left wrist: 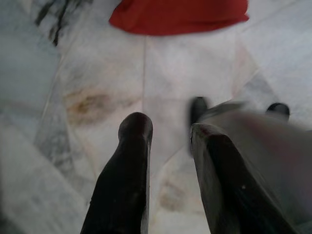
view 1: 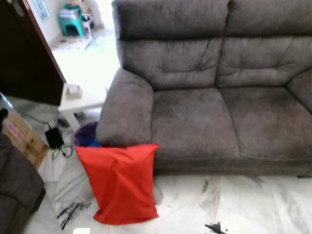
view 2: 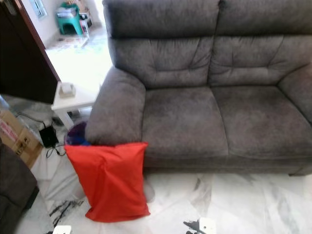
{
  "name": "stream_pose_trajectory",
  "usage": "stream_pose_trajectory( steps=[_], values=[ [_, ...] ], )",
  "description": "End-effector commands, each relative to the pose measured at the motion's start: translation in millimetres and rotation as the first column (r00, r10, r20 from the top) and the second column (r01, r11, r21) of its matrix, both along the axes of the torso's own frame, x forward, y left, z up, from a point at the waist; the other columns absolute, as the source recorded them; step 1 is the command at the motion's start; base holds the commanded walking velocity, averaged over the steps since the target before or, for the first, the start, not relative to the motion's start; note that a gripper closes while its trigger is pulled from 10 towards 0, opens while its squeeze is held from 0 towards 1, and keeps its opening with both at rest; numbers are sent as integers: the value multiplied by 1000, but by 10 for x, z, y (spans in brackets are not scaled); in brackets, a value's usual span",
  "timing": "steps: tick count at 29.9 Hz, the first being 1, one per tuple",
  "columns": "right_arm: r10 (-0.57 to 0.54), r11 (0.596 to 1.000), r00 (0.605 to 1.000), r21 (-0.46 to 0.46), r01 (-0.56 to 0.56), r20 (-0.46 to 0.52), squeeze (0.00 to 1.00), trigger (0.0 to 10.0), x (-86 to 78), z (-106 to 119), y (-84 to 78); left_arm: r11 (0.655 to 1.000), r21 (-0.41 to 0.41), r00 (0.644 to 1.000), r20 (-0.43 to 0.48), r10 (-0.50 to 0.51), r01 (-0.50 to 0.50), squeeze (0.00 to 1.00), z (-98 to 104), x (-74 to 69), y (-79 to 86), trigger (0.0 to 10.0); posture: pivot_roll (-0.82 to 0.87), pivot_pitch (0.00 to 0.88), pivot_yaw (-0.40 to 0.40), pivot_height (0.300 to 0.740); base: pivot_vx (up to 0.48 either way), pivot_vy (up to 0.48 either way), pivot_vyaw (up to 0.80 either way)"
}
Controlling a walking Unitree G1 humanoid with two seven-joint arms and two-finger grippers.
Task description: Move the pillow to the sofa from floor
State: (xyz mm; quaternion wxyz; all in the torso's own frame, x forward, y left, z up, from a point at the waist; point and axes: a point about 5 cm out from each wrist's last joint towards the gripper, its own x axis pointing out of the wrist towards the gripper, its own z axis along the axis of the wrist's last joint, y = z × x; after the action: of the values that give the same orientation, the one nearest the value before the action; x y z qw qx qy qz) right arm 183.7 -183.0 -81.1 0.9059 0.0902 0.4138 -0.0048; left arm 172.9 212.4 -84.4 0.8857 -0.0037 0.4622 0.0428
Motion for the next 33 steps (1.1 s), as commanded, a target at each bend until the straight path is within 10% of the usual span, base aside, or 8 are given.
stream_pose_trajectory(
  steps=[1,33],
  values=[
    [0,1000,1000,10,0,-8,0,10000,-16,-13,38,1000,11,999,-46,5,-4,0,-43,-114,52,10000,-50,109,33,740,0,0,0],
    [8,1000,1000,2,-8,-22,0,10000,-42,-27,27,1000,-15,999,-39,13,-13,0,-50,-125,31,10000,-50,87,33,740,75,0,0]
  ],
)
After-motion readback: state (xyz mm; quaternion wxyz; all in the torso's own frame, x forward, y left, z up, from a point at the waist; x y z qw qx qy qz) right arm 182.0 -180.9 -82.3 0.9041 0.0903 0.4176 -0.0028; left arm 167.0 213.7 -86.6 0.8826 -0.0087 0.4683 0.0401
